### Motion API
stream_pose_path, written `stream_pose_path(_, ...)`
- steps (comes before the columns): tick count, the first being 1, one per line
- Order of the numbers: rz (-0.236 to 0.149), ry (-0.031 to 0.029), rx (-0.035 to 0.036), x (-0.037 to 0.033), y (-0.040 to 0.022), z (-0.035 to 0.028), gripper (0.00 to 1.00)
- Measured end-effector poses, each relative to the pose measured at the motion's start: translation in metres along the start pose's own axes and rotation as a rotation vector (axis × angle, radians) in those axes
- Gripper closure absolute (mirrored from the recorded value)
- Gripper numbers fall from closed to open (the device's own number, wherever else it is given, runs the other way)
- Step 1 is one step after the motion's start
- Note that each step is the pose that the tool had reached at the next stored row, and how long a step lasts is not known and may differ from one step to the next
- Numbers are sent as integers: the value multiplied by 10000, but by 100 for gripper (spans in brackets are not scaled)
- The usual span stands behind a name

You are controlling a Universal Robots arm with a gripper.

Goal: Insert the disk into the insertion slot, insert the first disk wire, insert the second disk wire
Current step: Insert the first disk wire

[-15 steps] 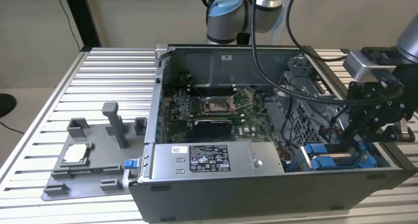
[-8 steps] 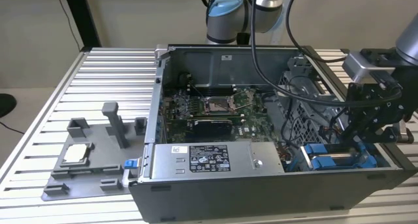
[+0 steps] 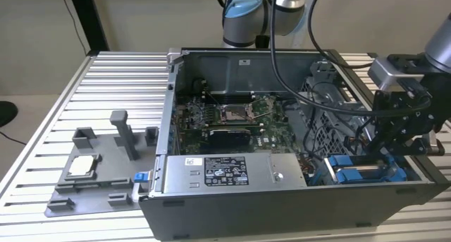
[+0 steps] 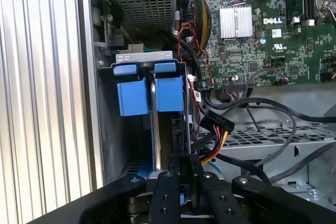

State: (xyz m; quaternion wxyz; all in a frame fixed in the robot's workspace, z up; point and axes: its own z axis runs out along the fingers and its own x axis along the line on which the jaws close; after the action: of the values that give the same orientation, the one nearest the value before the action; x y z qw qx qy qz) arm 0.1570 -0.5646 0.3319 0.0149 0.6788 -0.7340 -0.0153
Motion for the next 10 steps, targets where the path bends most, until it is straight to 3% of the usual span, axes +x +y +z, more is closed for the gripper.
stream_pose_path(10, 0, -6, -3, 0, -1, 23, 100)
